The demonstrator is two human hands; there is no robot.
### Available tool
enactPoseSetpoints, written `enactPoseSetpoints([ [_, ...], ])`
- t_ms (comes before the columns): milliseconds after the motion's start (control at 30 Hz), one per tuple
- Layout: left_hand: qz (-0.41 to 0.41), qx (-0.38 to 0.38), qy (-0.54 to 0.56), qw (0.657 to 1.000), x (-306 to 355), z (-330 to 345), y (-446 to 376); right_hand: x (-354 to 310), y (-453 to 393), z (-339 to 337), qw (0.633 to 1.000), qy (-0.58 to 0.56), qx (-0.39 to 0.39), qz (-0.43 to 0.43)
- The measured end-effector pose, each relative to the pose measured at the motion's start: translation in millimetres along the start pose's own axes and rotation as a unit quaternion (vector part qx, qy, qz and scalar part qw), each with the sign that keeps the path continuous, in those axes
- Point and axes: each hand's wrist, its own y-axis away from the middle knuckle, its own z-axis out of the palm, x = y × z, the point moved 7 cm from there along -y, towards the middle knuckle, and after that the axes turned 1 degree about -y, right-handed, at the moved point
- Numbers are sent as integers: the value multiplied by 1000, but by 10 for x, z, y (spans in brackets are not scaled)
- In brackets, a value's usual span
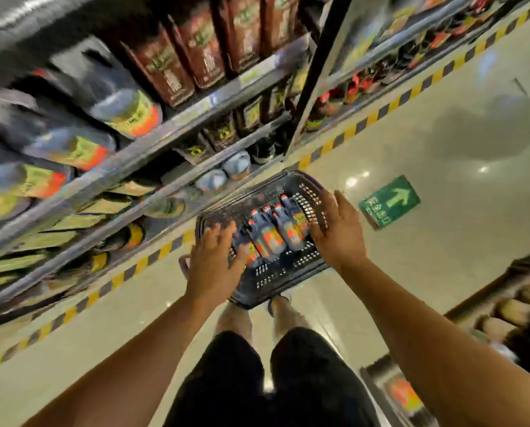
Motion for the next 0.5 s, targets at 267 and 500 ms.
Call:
enactPoseSetpoints([
  [267, 3, -89, -93, 992, -319, 1470, -827, 1193, -268, 1514, 980, 102, -153, 75],
  [500, -102, -138, 13, 985, -814, 2569, -1285, 1769, -628, 2758, 949, 75, -259, 165],
])
